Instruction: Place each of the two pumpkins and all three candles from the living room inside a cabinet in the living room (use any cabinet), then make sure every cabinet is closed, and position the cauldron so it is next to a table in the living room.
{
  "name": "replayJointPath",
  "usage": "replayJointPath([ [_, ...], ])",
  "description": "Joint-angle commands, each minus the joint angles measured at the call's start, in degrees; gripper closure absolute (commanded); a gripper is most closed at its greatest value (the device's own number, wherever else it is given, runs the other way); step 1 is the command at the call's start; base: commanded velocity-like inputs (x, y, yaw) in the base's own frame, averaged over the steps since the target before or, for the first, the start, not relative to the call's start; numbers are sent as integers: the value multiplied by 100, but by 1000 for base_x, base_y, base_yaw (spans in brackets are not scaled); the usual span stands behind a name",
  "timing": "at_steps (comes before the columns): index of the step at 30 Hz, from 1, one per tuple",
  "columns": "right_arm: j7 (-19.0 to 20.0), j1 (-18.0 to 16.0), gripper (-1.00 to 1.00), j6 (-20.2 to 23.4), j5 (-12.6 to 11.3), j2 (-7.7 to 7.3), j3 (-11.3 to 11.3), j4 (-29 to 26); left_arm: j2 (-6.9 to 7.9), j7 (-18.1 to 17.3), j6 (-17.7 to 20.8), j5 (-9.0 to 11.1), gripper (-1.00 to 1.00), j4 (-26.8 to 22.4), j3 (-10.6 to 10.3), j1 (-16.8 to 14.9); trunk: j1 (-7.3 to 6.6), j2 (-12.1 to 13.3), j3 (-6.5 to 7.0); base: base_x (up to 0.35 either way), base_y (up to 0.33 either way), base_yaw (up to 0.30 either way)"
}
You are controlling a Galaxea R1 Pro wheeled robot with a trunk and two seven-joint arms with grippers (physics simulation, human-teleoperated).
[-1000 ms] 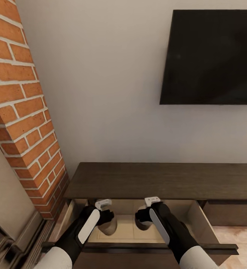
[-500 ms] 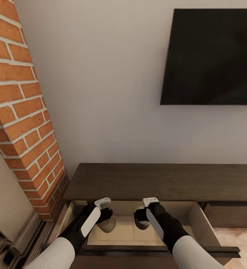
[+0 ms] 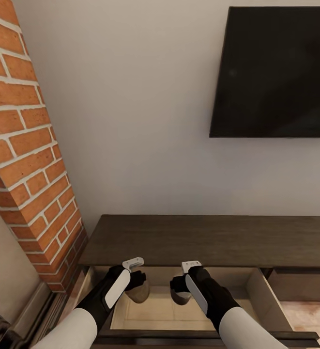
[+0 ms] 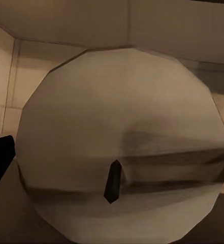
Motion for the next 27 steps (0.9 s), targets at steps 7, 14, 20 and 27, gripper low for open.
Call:
replayJointPath([
  [7,-48,-4,100,26,-64,58,25,7,4,-109,26,54,100,0,-36,-3,-1,-3,-48,3,0,0],
  [14,-49,-18,100,10,-64,81,21,16,-6,-234,37,50,100,343,-174,-55,-1,-3,-111,0,0,0],
  [20,-54,-74,100,8,-63,88,13,18,-20,-242,36,45,100,702,-193,-197,-1,-3,-167,0,0,0],
  [27,-56,-147,100,1,-70,90,8,137,-60,-243,-1,28,100,1046,-206,-346,-1,-3,-232,0,0,0],
])
